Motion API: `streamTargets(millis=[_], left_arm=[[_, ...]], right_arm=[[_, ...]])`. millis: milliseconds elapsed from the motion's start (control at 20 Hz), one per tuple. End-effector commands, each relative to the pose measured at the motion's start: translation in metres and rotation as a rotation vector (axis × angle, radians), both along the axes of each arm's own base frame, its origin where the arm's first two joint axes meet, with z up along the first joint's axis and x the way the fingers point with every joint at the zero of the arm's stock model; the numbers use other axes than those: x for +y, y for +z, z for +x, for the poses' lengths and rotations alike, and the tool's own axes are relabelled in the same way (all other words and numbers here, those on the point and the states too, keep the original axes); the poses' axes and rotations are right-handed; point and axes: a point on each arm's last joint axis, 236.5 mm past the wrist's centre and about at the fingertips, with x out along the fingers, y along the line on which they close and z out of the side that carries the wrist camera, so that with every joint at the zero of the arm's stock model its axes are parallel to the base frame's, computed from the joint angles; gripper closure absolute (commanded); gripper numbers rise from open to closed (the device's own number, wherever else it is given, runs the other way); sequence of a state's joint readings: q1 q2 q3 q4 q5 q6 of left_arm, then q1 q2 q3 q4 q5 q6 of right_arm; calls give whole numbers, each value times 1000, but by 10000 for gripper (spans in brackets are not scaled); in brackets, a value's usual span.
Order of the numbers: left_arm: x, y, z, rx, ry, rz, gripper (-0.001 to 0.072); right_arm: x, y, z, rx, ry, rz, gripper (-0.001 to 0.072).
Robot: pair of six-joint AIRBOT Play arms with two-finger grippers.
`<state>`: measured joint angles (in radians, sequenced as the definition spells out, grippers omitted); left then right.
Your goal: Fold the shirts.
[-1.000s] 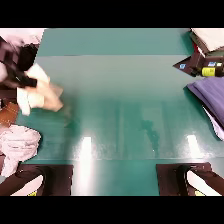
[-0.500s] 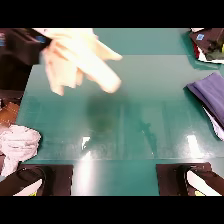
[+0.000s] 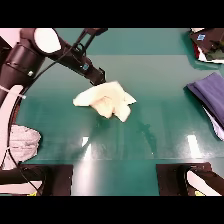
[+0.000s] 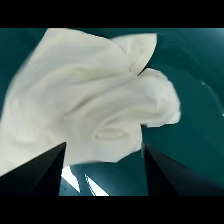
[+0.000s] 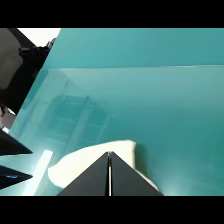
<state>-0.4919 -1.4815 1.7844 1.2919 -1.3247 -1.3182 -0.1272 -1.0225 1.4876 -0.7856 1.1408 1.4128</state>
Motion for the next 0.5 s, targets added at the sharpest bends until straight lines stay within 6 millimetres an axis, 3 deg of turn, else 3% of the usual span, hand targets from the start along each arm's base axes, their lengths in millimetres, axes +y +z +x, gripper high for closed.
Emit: streamTargets(millis=[0,100,200,350,450], left_arm=[[31,-18,14,92,116,13,154],[55,-26,6,185,181,-12,154],[58,-56,-17,322,201,-64,154],[39,-121,-55,502,257,-176,154],[23,-157,-69,603,351,-307,154]], right_arm=[[-1,-4,-1,11,3,-14,696],[-7,-9,0,17,-14,-50,696],[-11,-12,1,20,-25,-70,696],[-12,-13,2,22,-27,-74,697],[-12,-13,2,22,-27,-74,696]])
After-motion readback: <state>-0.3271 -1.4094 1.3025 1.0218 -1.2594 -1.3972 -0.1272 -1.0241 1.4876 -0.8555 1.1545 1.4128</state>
